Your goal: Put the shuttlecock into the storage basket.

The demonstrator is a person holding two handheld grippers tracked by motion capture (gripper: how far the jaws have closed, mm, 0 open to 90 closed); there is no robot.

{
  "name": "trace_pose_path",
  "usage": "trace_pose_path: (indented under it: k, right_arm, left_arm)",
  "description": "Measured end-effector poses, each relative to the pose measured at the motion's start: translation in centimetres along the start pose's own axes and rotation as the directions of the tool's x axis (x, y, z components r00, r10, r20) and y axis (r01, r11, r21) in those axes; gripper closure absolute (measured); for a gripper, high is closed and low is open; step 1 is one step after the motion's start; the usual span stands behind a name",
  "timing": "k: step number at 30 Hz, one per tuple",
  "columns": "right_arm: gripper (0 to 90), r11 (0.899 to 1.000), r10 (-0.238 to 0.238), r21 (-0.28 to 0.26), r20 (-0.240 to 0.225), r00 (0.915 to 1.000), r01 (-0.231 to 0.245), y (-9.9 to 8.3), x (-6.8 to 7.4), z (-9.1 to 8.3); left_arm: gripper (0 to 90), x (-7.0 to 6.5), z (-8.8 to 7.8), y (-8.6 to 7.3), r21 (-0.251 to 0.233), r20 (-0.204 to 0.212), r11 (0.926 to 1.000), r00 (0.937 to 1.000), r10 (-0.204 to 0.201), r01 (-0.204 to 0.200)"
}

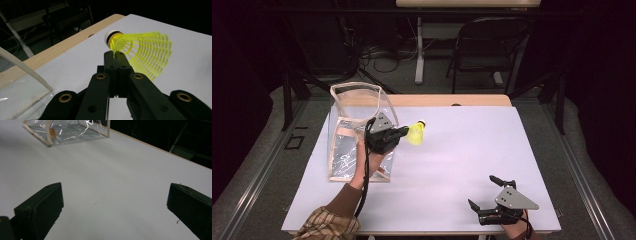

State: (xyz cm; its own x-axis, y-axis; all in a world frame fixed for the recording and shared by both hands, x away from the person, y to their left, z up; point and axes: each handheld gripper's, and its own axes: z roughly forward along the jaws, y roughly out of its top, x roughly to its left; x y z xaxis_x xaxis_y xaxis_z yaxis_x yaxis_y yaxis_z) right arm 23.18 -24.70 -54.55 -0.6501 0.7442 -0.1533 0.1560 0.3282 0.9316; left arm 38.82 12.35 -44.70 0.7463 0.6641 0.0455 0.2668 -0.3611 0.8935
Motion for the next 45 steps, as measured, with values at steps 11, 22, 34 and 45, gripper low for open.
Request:
trace_pose_path:
  k: [11,22,34,45]
  right_arm:
    - [0.0,1.000,-0.001,0.005,0.001,1.0000,0.001,0.0,0.0,0.1]
    - [0.0,1.000,-0.002,0.005,0.001,1.0000,0.002,0.0,0.0,0.1]
    - [0.1,1.000,-0.001,0.006,-0.001,1.0000,0.001,-0.1,0.0,0.1]
    - [0.1,1.000,-0.001,0.010,0.000,1.0000,0.001,-0.1,0.0,0.1]
  left_arm:
    - [90.0,1.0,-0.3,0.9,-0.008,0.005,0.9998,0.9998,-0.021,0.021]
    - [90.0,1.7,-0.6,1.8,-0.015,0.001,0.9995,0.9996,-0.027,0.027]
    - [90.0,2.5,-1.3,2.9,-0.029,-0.011,0.9992,0.9995,-0.029,0.028]
    - [90.0,3.4,-2.0,3.7,-0.048,-0.032,0.9982,0.9987,-0.039,0.037]
